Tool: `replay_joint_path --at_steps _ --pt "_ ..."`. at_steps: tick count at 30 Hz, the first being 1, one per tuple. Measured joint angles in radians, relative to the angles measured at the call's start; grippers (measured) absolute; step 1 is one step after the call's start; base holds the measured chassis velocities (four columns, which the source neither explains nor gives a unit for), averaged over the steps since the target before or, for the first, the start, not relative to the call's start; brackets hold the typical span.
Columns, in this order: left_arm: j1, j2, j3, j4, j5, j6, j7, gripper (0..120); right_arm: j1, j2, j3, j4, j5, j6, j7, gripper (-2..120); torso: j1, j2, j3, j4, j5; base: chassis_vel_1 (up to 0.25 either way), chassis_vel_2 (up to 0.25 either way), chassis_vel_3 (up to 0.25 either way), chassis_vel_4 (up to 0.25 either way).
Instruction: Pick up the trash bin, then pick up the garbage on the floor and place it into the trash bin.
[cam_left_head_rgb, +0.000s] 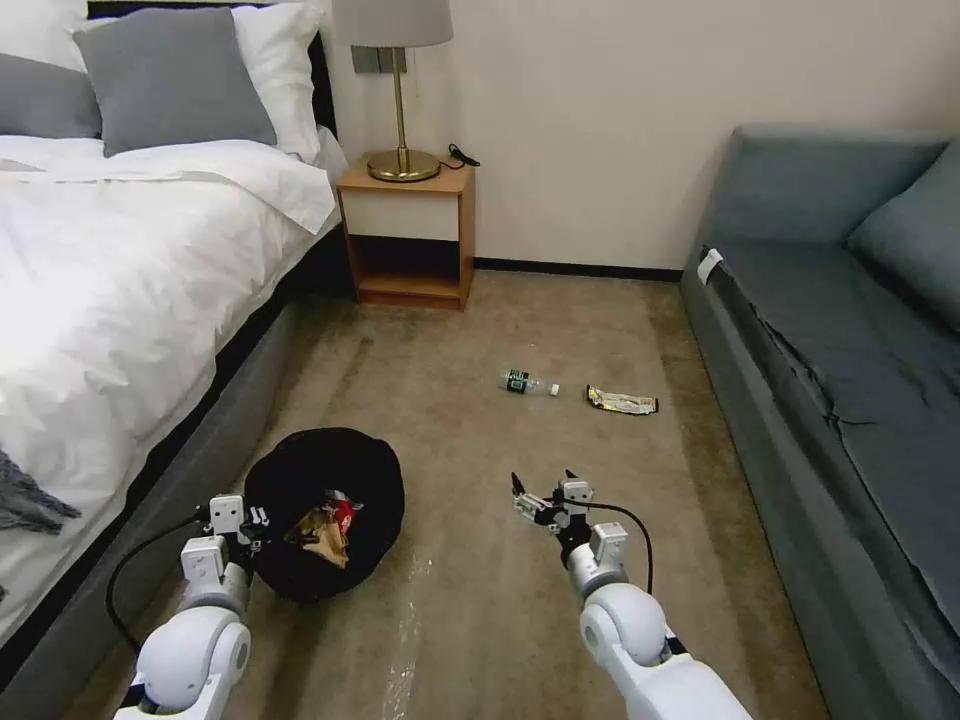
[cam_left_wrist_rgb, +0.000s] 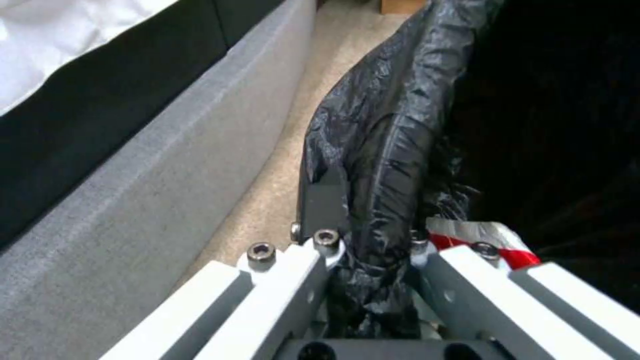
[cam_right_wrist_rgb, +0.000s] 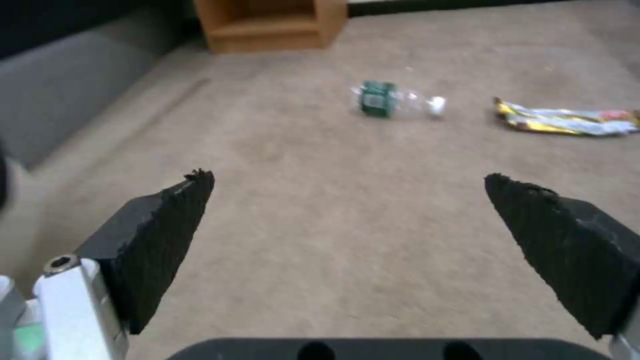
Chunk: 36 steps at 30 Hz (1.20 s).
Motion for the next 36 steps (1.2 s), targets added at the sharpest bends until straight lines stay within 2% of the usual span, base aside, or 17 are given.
replay_joint_path --at_steps 7,24,36 --pt "-0.006 0.000 0.005 0.024 -0.002 -0.009 0.000 0 -0.015 0.004 0.046 -0.083 0.010 0.076 -0.036 100 0.000 0.000 0.000 0.0000 0.0000 0.000 0.000 0.000 0.000" --pt "-0.015 0.005 0.009 0.042 -0.001 -0.009 0.000 0 -0.023 -0.010 0.104 -0.197 0.005 0.125 -0.055 100 0.000 0.000 0.000 0.0000 0.0001 0.000 0.000 0.000 0.000" --pt "-0.010 0.002 0.010 0.017 0.001 -0.007 0.000 0 -0.018 -0.028 0.137 -0.188 0.018 0.131 -0.057 100 0.000 0.000 0.000 0.0000 0.0000 0.000 0.000 0.000 0.000"
